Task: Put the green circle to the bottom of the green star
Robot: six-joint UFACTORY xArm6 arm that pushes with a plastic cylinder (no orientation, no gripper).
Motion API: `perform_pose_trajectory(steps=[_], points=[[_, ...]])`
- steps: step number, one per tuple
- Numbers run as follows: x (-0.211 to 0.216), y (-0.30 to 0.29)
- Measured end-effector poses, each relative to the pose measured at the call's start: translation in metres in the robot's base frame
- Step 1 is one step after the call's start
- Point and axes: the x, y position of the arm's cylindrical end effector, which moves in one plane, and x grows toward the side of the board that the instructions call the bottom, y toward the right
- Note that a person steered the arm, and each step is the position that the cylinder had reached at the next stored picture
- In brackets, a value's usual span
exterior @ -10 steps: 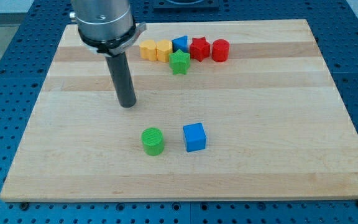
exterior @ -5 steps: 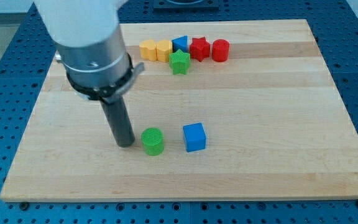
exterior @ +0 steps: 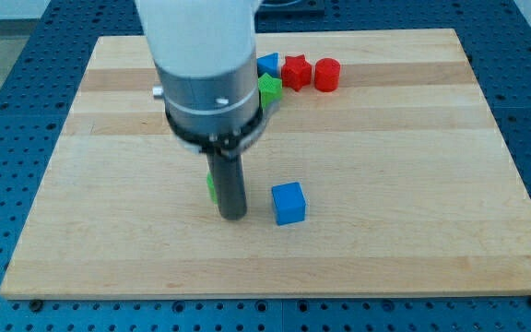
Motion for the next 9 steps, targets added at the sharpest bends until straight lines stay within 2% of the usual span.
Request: perform_pose_trajectory(steps=[3,4,5,7,8,9], points=[[-0.049,0.0],[-0.032,-0.001],[-0.013,-0.017],[-0.071,-0.033],[-0.063,-0.044],[-0.07,-0.091]])
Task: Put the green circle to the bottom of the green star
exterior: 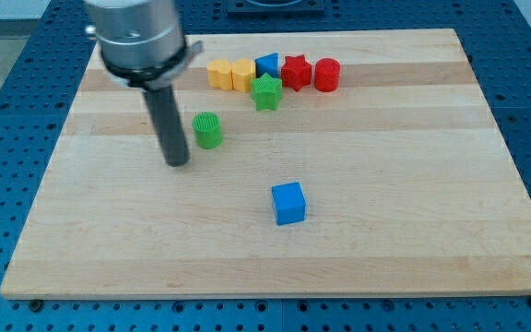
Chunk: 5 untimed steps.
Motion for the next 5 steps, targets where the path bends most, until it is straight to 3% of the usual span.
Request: perform_pose_trajectory(steps=[1,3,5], points=[[-0.057,-0.017],[-0.036,0.017],[-0.043,0.064]])
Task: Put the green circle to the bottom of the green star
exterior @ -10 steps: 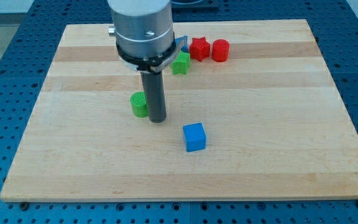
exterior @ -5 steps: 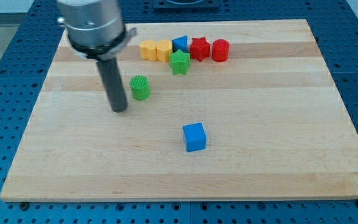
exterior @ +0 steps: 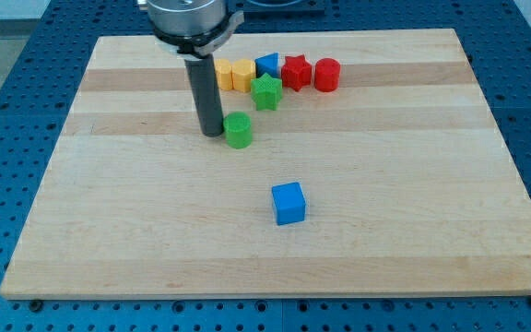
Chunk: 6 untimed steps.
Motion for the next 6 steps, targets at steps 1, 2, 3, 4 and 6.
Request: perform_pose_trajectory(steps=[1,2,3,4,6], points=[[0.0,0.007],[0.0,0.007],[0.0,0.024],[0.0,0.03],[0.0,0.034]])
